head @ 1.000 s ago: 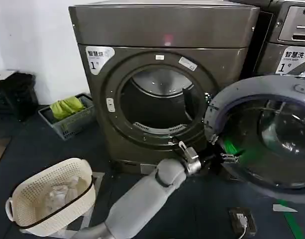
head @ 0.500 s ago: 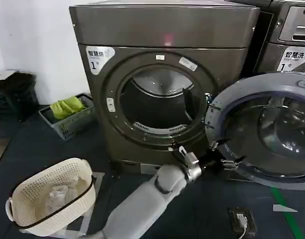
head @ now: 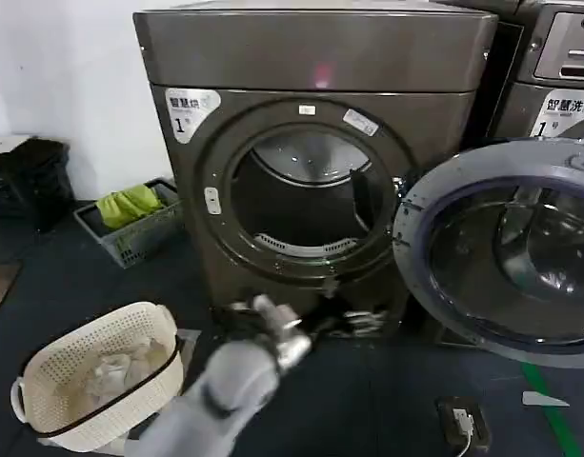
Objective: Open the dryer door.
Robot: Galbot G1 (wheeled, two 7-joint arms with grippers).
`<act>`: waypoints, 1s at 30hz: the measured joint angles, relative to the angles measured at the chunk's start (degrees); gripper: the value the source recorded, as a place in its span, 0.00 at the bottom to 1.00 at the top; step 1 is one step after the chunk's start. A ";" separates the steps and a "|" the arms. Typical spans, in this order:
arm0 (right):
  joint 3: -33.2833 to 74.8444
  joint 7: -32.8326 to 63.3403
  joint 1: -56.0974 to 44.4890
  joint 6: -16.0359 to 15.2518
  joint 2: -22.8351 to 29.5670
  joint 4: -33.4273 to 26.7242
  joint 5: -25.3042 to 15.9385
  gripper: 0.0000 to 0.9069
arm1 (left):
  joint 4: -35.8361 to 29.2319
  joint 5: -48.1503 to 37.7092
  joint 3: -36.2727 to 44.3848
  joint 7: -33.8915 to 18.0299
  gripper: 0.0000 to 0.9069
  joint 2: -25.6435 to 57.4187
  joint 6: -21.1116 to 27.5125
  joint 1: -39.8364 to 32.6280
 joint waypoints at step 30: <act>-4.96 -4.04 1.80 6.67 0.10 -1.07 3.14 1.00 | -10.61 -54.98 -48.92 -52.48 1.00 23.65 17.00 31.97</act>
